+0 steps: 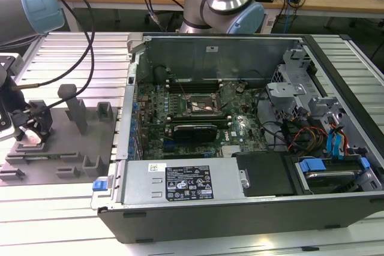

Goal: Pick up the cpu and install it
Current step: 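Pick up the cpu and move it towards the insertion slot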

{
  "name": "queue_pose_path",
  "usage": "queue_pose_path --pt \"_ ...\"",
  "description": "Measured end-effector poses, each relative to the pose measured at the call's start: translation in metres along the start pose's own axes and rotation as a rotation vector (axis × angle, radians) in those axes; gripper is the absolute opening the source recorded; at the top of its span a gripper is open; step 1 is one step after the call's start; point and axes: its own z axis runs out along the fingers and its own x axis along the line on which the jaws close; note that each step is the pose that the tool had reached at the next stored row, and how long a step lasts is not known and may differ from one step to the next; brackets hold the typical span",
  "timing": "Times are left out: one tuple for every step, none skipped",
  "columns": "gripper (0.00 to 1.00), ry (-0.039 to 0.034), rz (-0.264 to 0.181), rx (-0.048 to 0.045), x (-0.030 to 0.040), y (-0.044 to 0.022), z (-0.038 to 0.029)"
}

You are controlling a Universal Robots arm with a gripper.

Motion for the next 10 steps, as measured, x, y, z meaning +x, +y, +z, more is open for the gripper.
queue_pose_path --pt "0.6 0.0 0.0 0.0 0.0 0.0 0.0" --pt "0.6 0.0 0.0 0.0 0.0 0.0 0.0" --pt "0.6 0.0 0.0 0.0 0.0 0.0 0.0" --pt "0.6 0.0 0.0 0.0 0.0 0.0 0.0" --pt "0.6 0.0 0.0 0.0 0.0 0.0 0.0" --pt "0.6 0.0 0.0 0.0 0.0 0.0 0.0" --pt "0.6 0.0 0.0 0.0 0.0 0.0001 0.0" --pt "0.6 0.0 0.0 0.0 0.0 0.0001 0.0" --pt "0.6 0.0 0.0 0.0 0.0 0.0001 0.0" --pt "0.59 -0.0001 0.0 0.0 0.0 0.0001 0.0"
